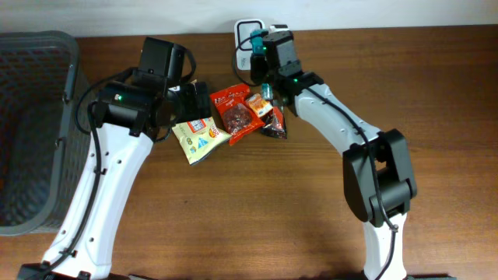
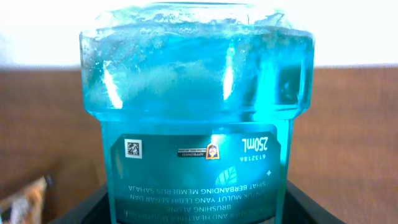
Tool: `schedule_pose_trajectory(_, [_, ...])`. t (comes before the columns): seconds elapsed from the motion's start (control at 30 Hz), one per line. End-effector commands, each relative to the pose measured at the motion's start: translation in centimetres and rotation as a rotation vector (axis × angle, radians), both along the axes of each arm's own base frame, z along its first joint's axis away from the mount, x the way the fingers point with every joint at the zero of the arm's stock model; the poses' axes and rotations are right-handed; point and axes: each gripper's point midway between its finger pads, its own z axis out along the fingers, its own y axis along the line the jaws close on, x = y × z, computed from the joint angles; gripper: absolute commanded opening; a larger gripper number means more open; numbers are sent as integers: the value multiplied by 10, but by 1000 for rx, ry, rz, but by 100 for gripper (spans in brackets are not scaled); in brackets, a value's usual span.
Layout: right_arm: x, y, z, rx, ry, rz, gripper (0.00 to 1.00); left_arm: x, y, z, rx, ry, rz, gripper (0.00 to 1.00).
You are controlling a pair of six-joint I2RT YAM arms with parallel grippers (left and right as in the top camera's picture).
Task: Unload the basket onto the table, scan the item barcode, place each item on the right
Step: 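Hold the bottle's barcode up to the white scanner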
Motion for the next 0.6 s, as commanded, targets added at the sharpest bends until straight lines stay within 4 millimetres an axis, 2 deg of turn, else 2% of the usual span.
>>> schedule_pose_trajectory(0.0, [14,1,48,-1,-160,-63,59,1,0,0,2,0,-7,99])
schedule_pose_trajectory(0.1, [26,6,67,51,-261,-68,59,1,0,0,2,0,-7,99])
schedule_pose_trajectory(0.17, [30,8,67,64,-286,-68,59,1,0,0,2,-1,-6,99])
schedule_pose_trajectory(0.33, [48,15,48,102,-363,-73,59,1,0,0,2,0,-6,99])
schedule_pose_trajectory(0.57, [54,4,45,108,-357,-70,59,1,0,0,2,0,-7,99])
